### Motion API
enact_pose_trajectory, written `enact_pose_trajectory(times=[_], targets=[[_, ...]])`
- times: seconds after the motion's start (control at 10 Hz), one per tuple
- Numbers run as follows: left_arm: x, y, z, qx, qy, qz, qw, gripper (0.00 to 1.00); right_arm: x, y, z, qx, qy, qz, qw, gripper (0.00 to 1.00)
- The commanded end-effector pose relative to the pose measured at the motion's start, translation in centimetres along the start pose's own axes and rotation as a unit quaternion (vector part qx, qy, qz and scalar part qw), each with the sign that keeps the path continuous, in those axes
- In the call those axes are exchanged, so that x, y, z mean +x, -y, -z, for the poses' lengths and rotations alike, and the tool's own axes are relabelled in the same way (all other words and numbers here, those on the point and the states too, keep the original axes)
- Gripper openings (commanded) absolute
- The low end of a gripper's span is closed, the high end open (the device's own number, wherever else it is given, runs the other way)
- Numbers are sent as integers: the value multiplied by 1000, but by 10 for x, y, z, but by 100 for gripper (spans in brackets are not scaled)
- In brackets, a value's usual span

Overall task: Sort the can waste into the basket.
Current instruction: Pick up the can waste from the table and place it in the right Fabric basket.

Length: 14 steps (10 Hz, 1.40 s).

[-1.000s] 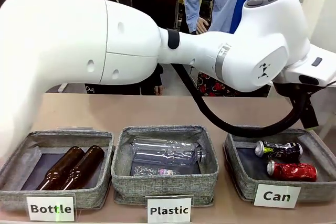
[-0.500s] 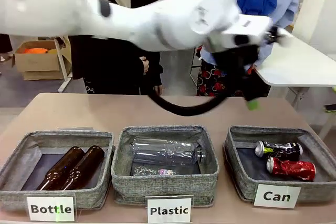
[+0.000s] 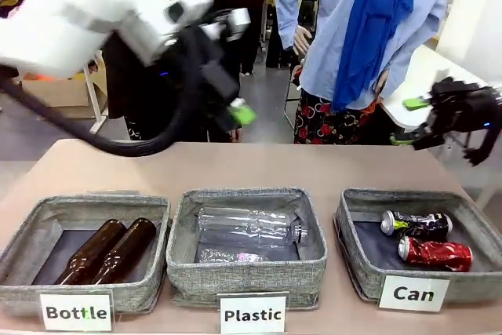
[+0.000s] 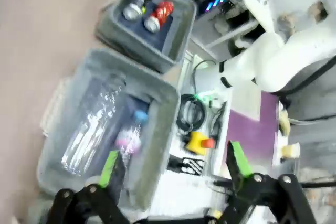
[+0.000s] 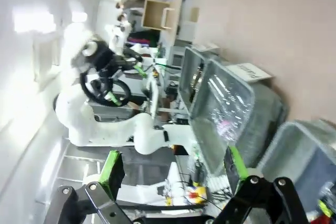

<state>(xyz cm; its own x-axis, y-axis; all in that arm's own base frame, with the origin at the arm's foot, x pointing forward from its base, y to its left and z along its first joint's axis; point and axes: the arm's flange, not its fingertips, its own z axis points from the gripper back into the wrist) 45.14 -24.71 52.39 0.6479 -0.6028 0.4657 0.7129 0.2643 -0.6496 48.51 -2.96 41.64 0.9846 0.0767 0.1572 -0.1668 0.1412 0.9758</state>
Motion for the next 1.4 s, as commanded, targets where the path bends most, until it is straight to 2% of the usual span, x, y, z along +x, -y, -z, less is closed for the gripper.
enact_pose_trajectory(times=[0.0, 0.2, 0.4, 0.5, 0.6, 0.7, 1.3], targets=[[-90, -32, -24, -26, 108, -156, 981, 100, -20, -7, 32, 3, 14, 26, 1000, 100], [-178, -65, -40, -66, 225, -225, 946, 100, -28, 2, 40, 3, 9, 58, 998, 100], [-275, -90, -48, -99, 327, -292, 893, 100, -33, 14, 22, -3, 6, 118, 993, 100], [-308, -102, -52, -118, 359, -310, 872, 100, -33, 22, 11, -20, 22, 130, 991, 100], [-319, -103, -57, -120, 386, -301, 864, 100, -31, 26, 4, -37, 22, 133, 990, 100], [-283, -112, -63, -99, 308, -325, 889, 100, -36, 23, 22, -5, 12, 100, 995, 100], [-283, -112, -63, -99, 308, -325, 889, 100, -36, 23, 22, -5, 12, 100, 995, 100]])
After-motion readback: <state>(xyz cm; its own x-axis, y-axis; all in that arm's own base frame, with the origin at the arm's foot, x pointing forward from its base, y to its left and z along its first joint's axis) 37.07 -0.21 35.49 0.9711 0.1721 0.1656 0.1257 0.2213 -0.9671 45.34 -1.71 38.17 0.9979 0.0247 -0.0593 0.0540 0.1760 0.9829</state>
